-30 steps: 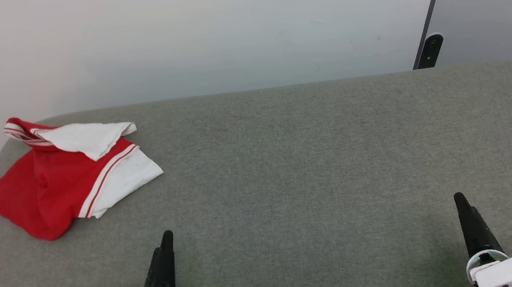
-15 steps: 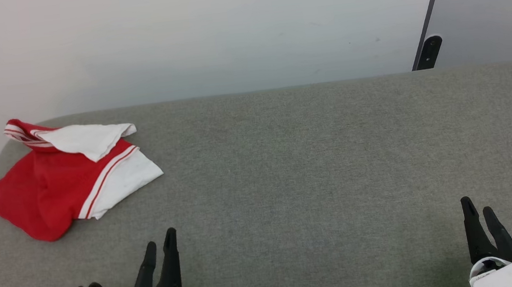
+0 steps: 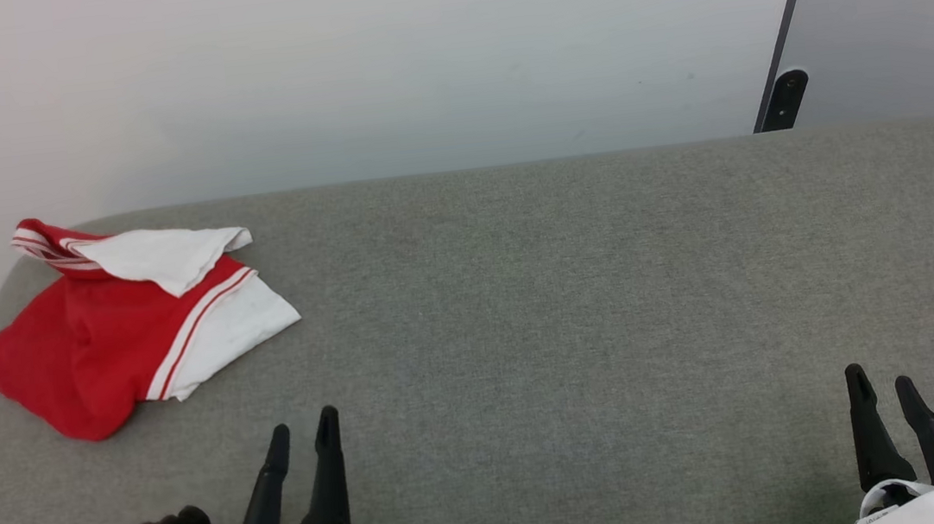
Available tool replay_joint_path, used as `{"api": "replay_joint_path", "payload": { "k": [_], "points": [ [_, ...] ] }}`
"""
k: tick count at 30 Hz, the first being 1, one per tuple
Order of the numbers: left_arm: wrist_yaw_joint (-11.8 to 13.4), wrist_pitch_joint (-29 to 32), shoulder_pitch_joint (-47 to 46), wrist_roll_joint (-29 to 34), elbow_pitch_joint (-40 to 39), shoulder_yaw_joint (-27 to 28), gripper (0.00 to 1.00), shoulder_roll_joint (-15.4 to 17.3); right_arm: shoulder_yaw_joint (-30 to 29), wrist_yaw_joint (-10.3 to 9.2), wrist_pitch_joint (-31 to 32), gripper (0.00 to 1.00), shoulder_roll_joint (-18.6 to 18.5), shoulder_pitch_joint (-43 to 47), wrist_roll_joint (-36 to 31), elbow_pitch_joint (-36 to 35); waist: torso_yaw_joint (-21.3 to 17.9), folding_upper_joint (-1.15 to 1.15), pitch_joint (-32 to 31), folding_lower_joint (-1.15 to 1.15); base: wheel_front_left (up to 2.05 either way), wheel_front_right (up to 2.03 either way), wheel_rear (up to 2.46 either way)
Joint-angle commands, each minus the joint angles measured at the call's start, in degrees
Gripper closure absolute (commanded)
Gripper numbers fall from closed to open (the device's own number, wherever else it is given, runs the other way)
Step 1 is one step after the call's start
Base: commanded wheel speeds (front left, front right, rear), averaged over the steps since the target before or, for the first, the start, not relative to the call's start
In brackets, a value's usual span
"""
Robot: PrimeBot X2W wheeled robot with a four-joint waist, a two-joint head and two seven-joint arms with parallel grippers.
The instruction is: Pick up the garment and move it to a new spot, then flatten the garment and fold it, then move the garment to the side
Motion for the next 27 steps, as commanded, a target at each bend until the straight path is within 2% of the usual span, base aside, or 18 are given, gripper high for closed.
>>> {"api": "replay_joint_path", "payload": {
  "k": [1,27],
  "points": [
    [-0.2,-0.5,0.2,1.7,-0.9,-0.3,0.00,0.3,0.0,0.04,-0.6,0.00,-0.2,0.4,-1.7,-0.9,0.0,0.00,0.0,0.00,0.00,0.00,0.00],
    [-0.2,-4.1,1.6,16.4,-5.1,-3.3,0.00,0.9,1.3,0.04,-4.2,0.00,-0.2,2.3,-15.9,-3.0,-0.1,0.00,-0.9,0.00,0.00,0.00,0.00]
  ]
}}
